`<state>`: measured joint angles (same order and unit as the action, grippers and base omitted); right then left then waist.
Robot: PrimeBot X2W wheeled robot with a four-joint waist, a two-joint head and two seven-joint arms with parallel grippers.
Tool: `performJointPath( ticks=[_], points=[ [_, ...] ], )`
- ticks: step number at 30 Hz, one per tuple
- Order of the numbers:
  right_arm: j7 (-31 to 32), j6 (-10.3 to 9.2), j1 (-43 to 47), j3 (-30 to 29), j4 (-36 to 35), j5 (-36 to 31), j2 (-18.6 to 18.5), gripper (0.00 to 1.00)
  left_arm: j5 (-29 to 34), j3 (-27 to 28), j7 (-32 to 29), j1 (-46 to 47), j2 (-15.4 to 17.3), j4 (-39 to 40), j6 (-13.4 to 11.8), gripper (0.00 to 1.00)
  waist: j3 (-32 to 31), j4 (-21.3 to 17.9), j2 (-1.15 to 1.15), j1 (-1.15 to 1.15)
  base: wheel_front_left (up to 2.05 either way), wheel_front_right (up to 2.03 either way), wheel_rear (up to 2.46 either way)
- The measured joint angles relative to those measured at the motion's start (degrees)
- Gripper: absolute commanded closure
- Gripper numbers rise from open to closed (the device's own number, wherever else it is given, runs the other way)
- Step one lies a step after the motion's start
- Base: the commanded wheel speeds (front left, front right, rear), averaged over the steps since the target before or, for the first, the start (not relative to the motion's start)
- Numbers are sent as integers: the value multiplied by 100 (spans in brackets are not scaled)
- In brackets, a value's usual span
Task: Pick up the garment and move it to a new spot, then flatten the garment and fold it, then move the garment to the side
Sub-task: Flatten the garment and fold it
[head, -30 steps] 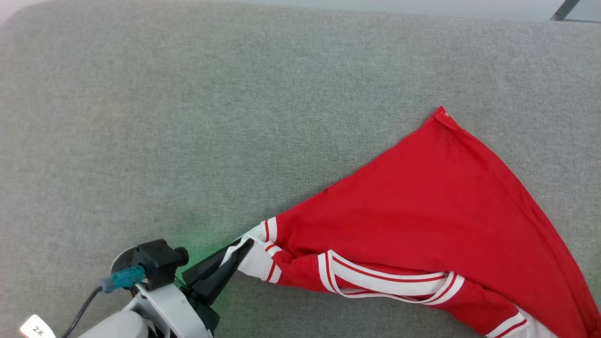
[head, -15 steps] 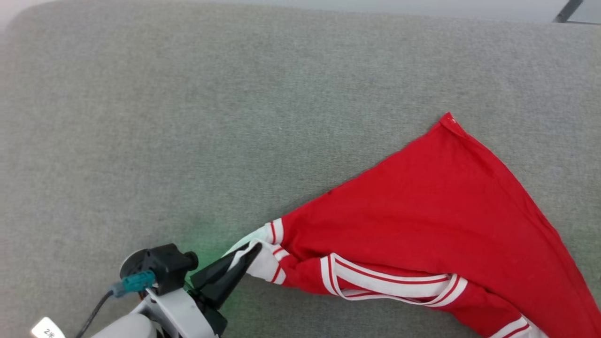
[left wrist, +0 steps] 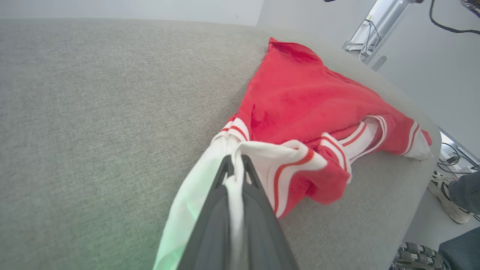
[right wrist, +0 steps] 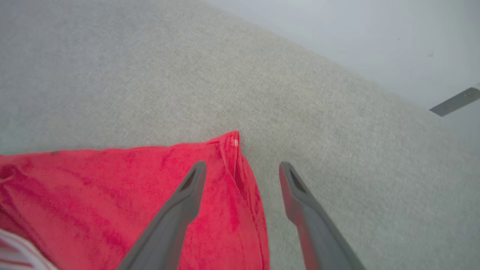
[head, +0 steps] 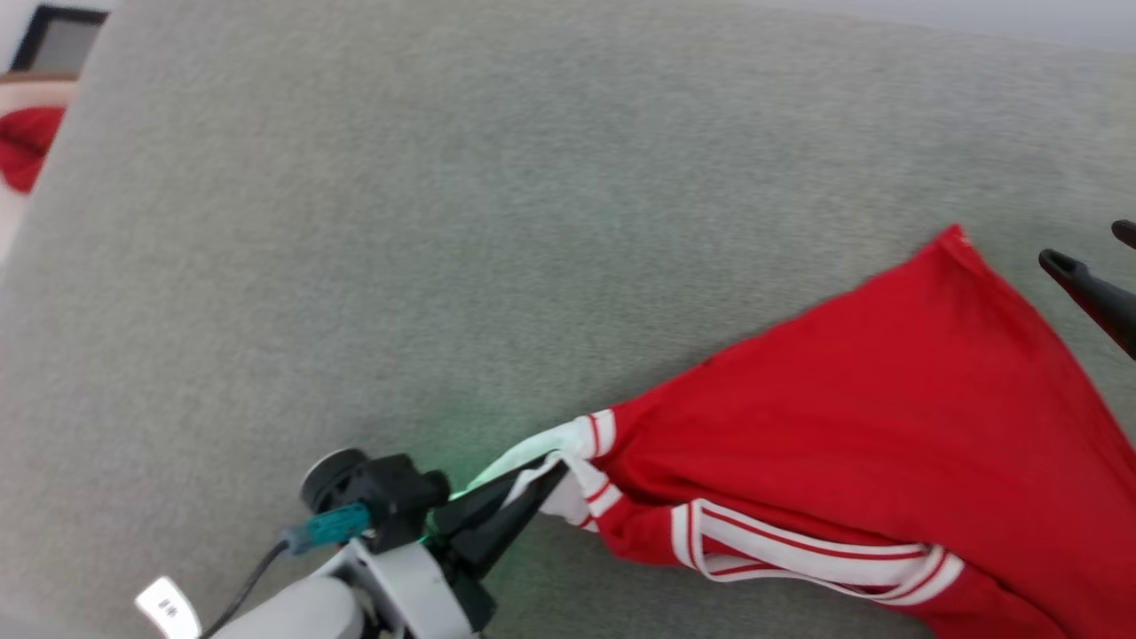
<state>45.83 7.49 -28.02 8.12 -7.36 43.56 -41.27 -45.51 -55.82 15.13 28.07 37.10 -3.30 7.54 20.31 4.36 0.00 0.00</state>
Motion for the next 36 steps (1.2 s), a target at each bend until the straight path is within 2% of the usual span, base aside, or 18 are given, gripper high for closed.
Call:
performJointPath(
  ticks=[9, 15, 17, 18, 23, 31, 36],
  points=[
    [158, 0, -1016, 1152, 1350, -104, -285, 0, 66, -183, 0, 441, -349, -107, 0, 100, 294, 440, 0, 0, 0, 0, 0],
    [393, -1, -1231, 1804, 1669, 257, -437, 0, 67, -188, 0, 488, -447, -159, 0, 100, 476, 576, 0, 0, 0, 0, 0],
    [352, -1, -1314, 1934, 1719, 312, -485, 79, 63, -182, 0, 491, -452, -176, 0, 100, 495, 597, 0, 0, 0, 0, 0],
    [275, -1, -1343, 1972, 1759, 344, -483, 100, 52, -177, 0, 491, -450, -180, 0, 100, 492, 597, 0, 0, 0, 0, 0],
    [-378, 0, -1512, 1924, 2167, 448, -247, 100, -125, -74, 0, 506, -324, -64, 0, 100, 398, 548, 0, 0, 0, 0, 0],
    [-1454, 4, -1957, 1338, 3049, 472, 141, 100, -269, -42, 0, 760, 148, 241, 0, 100, 170, 337, 0, 0, 0, 0, 0],
    [-2121, 8, -2381, 814, 3756, 211, 401, 100, -781, -304, 0, 1547, 350, 275, 1, 100, 97, 158, 0, 0, 0, 0, 0]
  ],
)
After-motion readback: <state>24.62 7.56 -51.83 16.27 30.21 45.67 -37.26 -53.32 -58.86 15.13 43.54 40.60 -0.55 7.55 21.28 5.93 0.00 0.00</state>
